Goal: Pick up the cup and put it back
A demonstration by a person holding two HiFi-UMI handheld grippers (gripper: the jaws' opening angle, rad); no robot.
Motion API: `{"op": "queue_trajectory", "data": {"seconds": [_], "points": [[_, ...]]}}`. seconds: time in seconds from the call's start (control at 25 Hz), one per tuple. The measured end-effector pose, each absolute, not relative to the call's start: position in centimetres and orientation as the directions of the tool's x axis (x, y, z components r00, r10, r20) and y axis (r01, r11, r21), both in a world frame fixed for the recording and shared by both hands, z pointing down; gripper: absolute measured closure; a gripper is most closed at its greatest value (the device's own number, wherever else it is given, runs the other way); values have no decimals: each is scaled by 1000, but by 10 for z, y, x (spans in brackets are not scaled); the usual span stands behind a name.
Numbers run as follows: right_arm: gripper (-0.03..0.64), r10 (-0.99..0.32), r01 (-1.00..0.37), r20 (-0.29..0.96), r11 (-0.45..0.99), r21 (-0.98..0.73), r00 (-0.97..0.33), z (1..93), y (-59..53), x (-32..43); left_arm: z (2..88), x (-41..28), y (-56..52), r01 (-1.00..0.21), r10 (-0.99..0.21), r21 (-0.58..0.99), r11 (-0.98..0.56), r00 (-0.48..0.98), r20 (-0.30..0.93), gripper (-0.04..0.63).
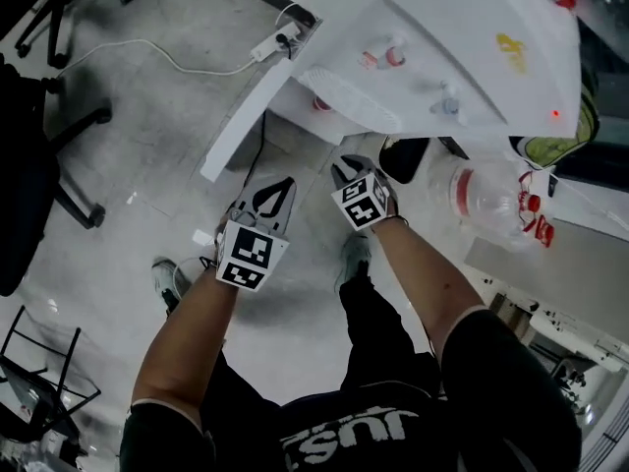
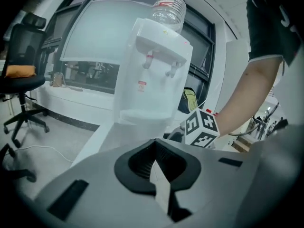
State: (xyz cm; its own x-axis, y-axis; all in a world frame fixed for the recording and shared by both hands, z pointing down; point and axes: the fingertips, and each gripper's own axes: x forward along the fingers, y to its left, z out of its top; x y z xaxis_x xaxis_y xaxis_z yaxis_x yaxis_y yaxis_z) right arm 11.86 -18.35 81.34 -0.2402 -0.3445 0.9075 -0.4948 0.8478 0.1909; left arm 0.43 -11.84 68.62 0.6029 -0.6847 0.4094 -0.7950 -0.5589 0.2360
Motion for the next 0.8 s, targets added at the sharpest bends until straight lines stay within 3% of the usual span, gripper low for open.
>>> {"op": "queue_trajectory", "data": {"seconds": [0.36,0.56,0.8], "points": [[563,-297,-536,857,844,28,-421,592,-100,108,484,-12,-67,-807,-703,344,-479,588,400,588],[572,-379,-578,709,815,-50,-595,438,-123,72,352,-41,-83,-831,-766,295,-473,552,328,588],[578,-404,-534,529,838,-112,-746,245,-103,60,194,-46,-60,-837,-804,196,-510,546,238,588]]}}
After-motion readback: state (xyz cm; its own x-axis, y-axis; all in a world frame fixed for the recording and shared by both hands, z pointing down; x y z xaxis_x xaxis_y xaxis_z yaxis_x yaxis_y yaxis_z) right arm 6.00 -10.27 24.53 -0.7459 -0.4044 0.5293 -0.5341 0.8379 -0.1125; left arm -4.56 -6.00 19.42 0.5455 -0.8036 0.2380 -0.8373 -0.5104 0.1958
